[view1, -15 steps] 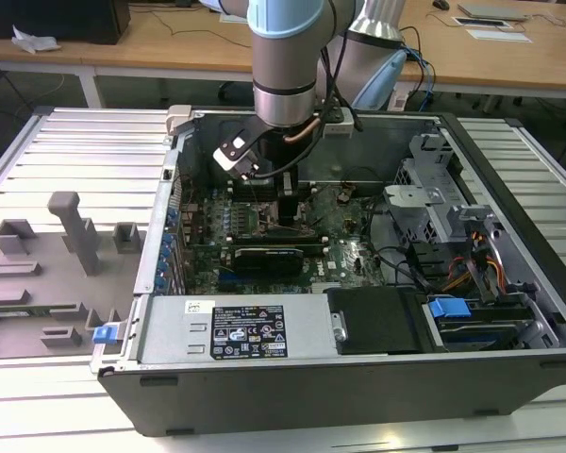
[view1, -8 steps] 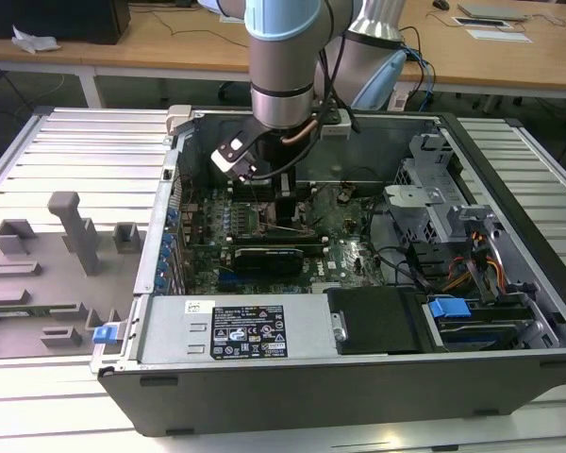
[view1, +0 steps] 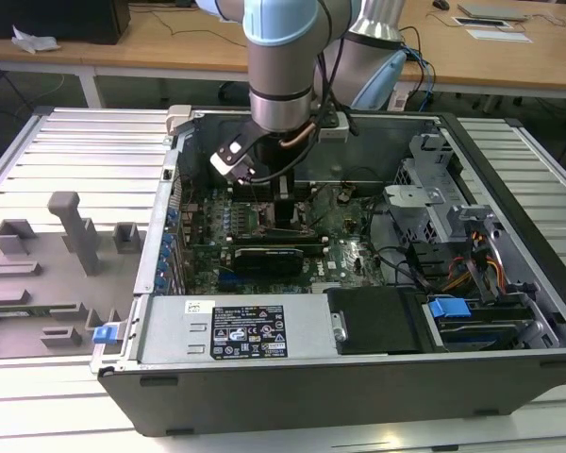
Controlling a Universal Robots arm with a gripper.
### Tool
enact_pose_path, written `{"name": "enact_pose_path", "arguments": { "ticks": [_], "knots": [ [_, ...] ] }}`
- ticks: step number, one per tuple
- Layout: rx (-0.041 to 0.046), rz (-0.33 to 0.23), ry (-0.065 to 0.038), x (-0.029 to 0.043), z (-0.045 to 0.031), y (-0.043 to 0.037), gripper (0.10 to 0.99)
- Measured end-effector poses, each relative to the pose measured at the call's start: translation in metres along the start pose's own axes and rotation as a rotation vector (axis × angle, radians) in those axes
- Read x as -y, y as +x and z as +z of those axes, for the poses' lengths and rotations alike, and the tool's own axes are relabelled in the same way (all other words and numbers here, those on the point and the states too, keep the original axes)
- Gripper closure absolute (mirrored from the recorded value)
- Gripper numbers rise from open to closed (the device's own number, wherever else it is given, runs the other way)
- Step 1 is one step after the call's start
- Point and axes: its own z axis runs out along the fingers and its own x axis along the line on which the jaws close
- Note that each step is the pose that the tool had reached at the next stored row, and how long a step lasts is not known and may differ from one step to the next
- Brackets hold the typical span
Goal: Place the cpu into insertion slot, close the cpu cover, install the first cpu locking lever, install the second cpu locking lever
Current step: 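Place the cpu into insertion slot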
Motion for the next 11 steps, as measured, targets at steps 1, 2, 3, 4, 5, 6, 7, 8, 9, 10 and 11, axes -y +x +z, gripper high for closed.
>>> {"name": "enact_pose_path", "arguments": {
  "ticks": [1, 2, 3, 4, 5, 6, 7, 8, 9, 10, 11],
  "knots": [
    [0.0001, 0.000, 0.000, 0.0001, 0.0006, 0.0001, 0.545],
    [0.0001, 0.001, 0.000, 0.0001, 0.0013, 0.0002, 0.545],
    [0.0002, 0.002, 0.000, 0.0002, 0.0018, 0.0006, 0.545],
    [0.0004, 0.002, 0.000, 0.0002, 0.0025, 0.0010, 0.545],
    [0.0003, 0.003, 0.000, 0.0003, 0.0033, 0.0020, 0.545],
    [0.0003, 0.004, 0.000, 0.0003, 0.0038, 0.0028, 0.545],
    [0.0002, 0.004, 0.000, 0.0004, 0.0043, 0.0033, 0.545],
    [0.0005, 0.006, 0.000, 0.0005, 0.0060, 0.0045, 0.545],
    [0.0006, 0.008, 0.000, 0.0006, 0.0071, 0.0055, 0.545],
    [0.0009, 0.009, 0.000, 0.0006, 0.0075, 0.0056, 0.545],
    [0.0009, 0.011, 0.000, 0.0006, 0.0079, 0.0056, 0.545]
  ]
}}
